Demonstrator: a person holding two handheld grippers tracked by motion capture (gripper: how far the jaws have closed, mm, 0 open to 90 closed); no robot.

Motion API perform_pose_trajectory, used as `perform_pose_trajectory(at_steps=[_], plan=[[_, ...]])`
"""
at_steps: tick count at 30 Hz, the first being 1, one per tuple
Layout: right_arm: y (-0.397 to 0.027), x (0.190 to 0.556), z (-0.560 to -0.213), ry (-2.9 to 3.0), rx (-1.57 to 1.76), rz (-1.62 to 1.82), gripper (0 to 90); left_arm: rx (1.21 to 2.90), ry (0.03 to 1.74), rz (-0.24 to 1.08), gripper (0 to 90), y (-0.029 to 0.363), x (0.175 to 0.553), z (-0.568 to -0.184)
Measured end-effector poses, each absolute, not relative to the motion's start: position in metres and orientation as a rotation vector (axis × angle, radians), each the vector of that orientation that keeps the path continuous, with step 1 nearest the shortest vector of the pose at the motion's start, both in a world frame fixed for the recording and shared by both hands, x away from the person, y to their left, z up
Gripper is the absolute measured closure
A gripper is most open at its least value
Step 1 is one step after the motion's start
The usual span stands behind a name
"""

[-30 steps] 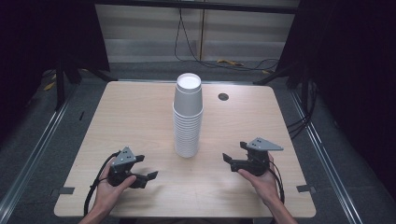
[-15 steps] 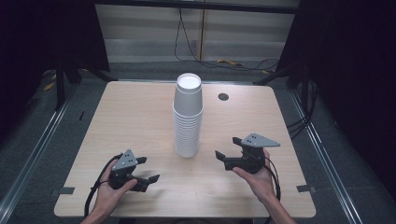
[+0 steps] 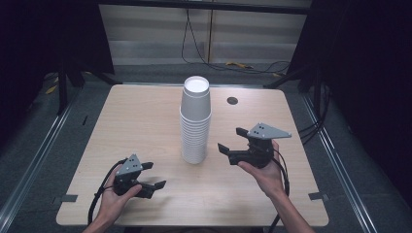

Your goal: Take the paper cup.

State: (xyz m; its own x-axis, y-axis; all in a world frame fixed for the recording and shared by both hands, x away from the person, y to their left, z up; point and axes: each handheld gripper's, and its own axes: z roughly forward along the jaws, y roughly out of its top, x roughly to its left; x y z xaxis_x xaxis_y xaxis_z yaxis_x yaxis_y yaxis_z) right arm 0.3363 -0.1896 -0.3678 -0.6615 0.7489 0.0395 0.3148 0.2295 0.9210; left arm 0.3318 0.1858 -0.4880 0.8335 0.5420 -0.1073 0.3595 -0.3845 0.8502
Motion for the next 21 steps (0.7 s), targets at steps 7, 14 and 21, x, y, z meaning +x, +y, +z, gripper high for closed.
perform_pose_trajectory(at_steps=[7, 14, 21], plan=[[-0.180, 0.348, -0.341, 2.130, 0.942, 1.476, 14.4, 2.022, 0.671, 0.226, 16.1, 0.183, 0.336, -0.490], [-0.169, 0.361, -0.318, 2.113, 0.903, 1.513, 14.5, 2.032, 0.651, 0.217, 16.1, 0.182, 0.334, -0.489], [-0.160, 0.376, -0.298, 2.120, 0.853, 1.538, 14.3, 2.033, 0.651, 0.210, 16.0, 0.182, 0.335, -0.490]])
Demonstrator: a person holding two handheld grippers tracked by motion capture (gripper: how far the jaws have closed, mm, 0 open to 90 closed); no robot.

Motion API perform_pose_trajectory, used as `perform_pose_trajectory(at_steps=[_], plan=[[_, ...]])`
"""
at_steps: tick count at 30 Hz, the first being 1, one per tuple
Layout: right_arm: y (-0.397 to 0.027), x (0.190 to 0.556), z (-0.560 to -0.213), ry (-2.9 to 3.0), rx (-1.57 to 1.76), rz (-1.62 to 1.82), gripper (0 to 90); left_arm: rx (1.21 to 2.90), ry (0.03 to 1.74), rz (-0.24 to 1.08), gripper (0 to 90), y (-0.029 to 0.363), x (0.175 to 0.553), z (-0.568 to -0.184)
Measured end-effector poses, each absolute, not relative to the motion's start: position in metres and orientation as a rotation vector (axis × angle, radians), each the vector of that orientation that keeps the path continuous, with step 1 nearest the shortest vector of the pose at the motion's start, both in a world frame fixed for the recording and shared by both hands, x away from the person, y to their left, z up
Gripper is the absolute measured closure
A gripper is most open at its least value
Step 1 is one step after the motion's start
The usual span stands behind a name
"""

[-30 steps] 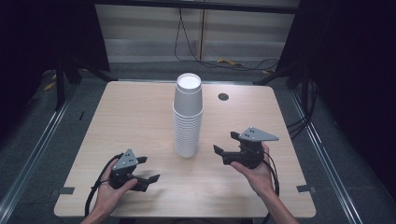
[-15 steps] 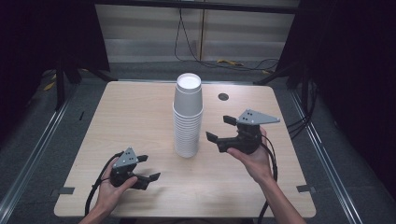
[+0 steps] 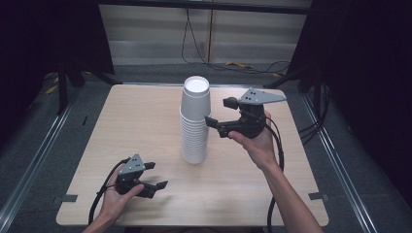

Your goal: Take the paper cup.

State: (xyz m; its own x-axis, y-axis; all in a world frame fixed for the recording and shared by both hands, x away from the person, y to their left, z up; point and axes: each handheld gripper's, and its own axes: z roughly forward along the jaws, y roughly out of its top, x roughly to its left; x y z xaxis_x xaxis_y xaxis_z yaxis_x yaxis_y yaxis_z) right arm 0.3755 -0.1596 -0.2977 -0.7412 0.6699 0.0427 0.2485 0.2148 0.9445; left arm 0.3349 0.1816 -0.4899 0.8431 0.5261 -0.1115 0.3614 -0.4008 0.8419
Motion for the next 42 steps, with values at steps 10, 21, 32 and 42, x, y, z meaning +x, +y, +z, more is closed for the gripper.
perform_pose_trajectory(at_steps=[10, 21, 32, 42], plan=[[-0.147, 0.390, -0.286, 2.170, 0.814, 1.531, 14.4, 2.031, 0.645, 0.210, 16.0, 0.181, 0.336, -0.490], [-0.135, 0.408, -0.271, 2.222, 0.800, 1.532, 14.5, 2.039, 0.635, 0.179, 16.0, 0.177, 0.338, -0.492], [-0.115, 0.425, -0.266, 2.297, 0.788, 1.496, 14.3, 2.053, 0.620, 0.203, 16.0, 0.177, 0.335, -0.491], [-0.109, 0.432, -0.268, 2.329, 0.781, 1.490, 15.7, 2.071, 0.622, 0.211, 16.0, 0.178, 0.335, -0.492]])
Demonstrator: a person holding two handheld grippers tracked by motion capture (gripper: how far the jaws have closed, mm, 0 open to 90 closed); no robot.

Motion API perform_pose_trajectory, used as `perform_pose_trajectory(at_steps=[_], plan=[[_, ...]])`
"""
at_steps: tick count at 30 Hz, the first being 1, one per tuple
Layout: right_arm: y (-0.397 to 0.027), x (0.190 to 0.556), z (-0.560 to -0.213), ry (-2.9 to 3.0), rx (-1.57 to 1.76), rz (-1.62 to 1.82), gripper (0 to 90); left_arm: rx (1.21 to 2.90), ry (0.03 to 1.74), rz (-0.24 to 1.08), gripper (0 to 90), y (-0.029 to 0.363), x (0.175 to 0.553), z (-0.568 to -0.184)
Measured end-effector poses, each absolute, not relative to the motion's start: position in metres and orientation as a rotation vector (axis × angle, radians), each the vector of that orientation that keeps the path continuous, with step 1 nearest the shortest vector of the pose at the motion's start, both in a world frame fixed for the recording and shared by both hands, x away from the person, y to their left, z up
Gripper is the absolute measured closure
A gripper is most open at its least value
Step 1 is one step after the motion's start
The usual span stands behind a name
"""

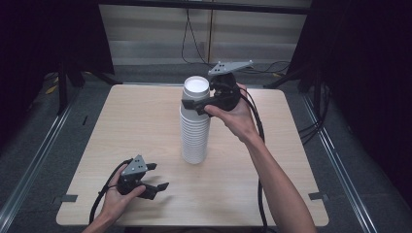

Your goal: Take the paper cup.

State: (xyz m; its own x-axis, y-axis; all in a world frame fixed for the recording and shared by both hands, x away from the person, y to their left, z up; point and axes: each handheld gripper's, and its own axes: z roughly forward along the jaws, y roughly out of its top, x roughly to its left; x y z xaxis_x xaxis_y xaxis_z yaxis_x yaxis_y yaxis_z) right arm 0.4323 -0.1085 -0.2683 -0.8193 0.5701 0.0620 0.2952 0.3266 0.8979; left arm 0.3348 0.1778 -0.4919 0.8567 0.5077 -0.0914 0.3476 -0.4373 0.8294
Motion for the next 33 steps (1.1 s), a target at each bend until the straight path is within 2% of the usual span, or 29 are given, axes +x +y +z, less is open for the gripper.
perform_pose_trajectory(at_steps=[2, 33], plan=[[-0.109, 0.433, -0.268, 2.320, 0.791, 1.493, 18.6, 2.070, 0.623, 0.211, 16.0, 0.178, 0.334, -0.492], [-0.114, 0.427, -0.252, 2.218, 0.770, 1.577, 20.1, 2.083, 0.620, 0.208, 16.0, 0.175, 0.335, -0.494]])
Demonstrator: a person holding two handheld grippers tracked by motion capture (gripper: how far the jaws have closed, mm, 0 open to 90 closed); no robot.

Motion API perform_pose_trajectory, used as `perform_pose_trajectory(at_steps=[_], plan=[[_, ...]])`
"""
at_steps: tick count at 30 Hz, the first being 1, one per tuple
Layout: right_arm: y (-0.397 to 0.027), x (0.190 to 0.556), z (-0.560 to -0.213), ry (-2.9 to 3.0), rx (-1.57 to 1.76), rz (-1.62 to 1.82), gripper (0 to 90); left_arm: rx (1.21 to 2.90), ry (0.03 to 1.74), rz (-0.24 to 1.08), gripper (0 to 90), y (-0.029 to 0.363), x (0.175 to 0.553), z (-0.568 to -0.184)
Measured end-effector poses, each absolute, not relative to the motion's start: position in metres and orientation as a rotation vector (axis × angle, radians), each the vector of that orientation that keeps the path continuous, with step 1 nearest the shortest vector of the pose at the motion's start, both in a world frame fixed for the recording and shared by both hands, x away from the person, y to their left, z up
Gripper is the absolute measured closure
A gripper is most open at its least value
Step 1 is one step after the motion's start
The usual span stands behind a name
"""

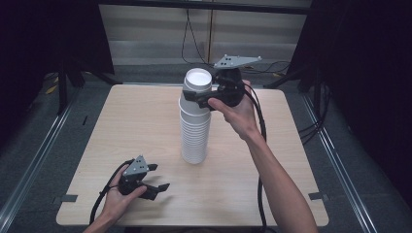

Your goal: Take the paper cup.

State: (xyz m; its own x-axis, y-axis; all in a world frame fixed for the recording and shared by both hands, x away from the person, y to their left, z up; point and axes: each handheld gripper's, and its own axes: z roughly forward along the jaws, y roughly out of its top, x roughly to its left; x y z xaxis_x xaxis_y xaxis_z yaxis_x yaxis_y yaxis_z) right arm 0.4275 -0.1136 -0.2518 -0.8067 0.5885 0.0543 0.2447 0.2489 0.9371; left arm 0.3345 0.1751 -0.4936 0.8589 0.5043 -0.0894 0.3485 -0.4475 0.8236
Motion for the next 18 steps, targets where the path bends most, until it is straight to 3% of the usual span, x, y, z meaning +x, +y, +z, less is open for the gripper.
perform_pose_trajectory(at_steps=[18], plan=[[-0.1164, 0.4244, -0.2433, 2.163, 0.775, 1.622, 20.4, 2.085, 0.614, 0.212, 16.1, 0.1753, 0.3346, -0.4934]])
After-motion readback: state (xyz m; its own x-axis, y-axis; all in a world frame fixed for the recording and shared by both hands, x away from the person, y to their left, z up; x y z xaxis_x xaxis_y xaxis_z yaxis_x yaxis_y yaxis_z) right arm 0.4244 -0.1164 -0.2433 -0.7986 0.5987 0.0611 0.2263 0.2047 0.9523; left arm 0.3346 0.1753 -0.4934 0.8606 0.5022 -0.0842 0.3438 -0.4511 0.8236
